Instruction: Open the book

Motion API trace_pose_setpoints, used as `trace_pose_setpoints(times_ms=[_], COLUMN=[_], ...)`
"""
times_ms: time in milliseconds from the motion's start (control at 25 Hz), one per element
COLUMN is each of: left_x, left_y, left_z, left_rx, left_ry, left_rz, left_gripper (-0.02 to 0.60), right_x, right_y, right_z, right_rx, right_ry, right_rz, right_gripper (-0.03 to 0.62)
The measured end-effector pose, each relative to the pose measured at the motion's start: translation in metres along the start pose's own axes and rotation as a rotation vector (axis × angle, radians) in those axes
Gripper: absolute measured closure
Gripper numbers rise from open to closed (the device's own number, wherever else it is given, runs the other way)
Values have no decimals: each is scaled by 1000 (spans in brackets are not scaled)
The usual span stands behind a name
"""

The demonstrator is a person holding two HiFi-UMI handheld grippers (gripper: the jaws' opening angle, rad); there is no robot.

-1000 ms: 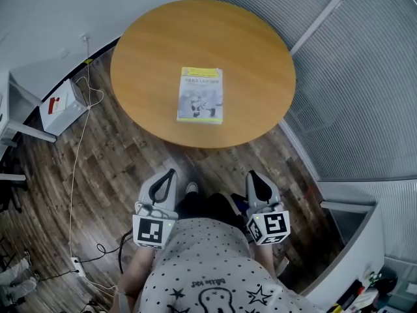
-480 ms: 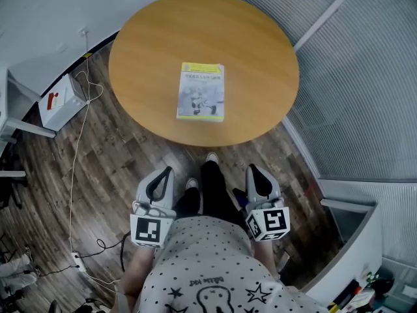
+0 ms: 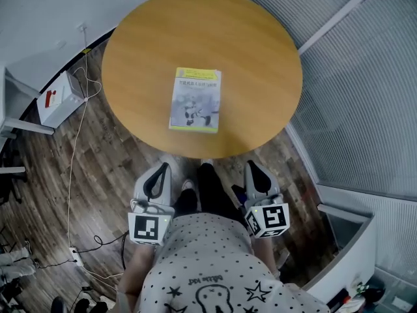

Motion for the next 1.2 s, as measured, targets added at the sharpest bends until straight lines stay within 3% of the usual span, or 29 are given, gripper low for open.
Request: trace_pose_setpoints(times_ms=[120,600,1200], left_x=[4,7,17], left_y=[-3,-6,-22], left_z=[-29,-107,-139], left_rx=[32,122,212], left_ry=[1,14,12], left_rz=[22,-26,-52], left_gripper=[571,571,571], right_x=[2,18,25], right_y=[-22,-102,-144], right_z=[-23,-94,-127], right_rx=[27,96,168], right_ry=[12,15,3], right_rz=[-2,13,7], right_gripper=[589,589,591])
Point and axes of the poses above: the fingertips, and each gripper's own axes: z backward along the fingers, y to its left, x out of its top, the point moved 10 cm from there along z, backward along the fingers, and after that the axes turned 12 degrees about -y, right-handed, at the moved point
